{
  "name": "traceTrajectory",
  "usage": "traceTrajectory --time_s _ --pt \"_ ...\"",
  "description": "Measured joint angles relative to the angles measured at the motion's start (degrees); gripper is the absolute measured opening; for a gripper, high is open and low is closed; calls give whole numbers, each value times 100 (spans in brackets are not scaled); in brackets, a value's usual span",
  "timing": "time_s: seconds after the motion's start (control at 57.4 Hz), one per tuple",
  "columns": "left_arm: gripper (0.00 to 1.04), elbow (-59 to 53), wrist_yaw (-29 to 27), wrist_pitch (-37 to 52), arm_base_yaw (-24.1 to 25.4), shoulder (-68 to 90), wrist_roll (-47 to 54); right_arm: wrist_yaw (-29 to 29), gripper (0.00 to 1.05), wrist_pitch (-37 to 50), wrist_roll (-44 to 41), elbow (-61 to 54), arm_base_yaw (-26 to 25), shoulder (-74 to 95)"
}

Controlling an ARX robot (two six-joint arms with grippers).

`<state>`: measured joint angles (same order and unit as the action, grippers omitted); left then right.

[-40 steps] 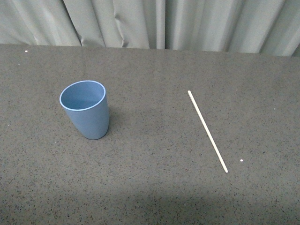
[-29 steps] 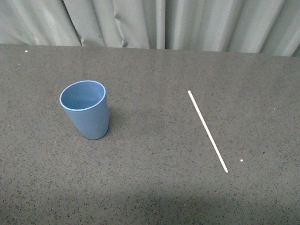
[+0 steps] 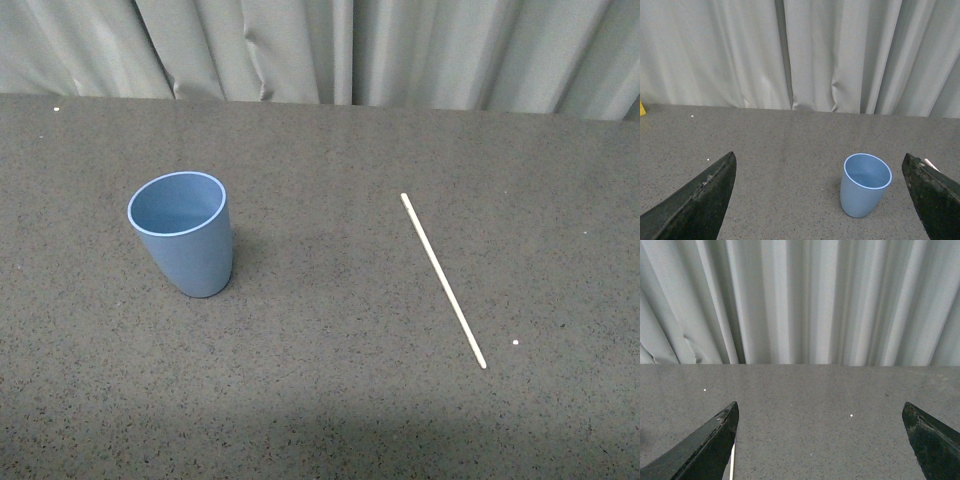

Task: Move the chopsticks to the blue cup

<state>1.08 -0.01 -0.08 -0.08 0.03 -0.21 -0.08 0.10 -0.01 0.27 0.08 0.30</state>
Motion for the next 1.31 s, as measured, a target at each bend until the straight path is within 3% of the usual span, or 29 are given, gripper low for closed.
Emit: traceTrajectory --time_s 0.209,0.331,0.575,0.819,0.959,1.307 --pt "98 0 0 0 0 0 0 0 95 0 2 0 0 0" --pt "98 0 -4 0 0 -2 0 1123 95 -719 -769 352 505 833" --pt "98 0 0 0 0 -2 -2 566 95 645 -968 896 942 3886" --pt "98 0 0 0 0 -2 0 396 95 2033 -861 2083 1399 7311" --pt "98 0 0 0 0 -2 -2 96 95 1720 -474 3244 1574 9237" --pt "98 0 0 0 0 -2 0 -92 95 636 59 5477 1781 11676"
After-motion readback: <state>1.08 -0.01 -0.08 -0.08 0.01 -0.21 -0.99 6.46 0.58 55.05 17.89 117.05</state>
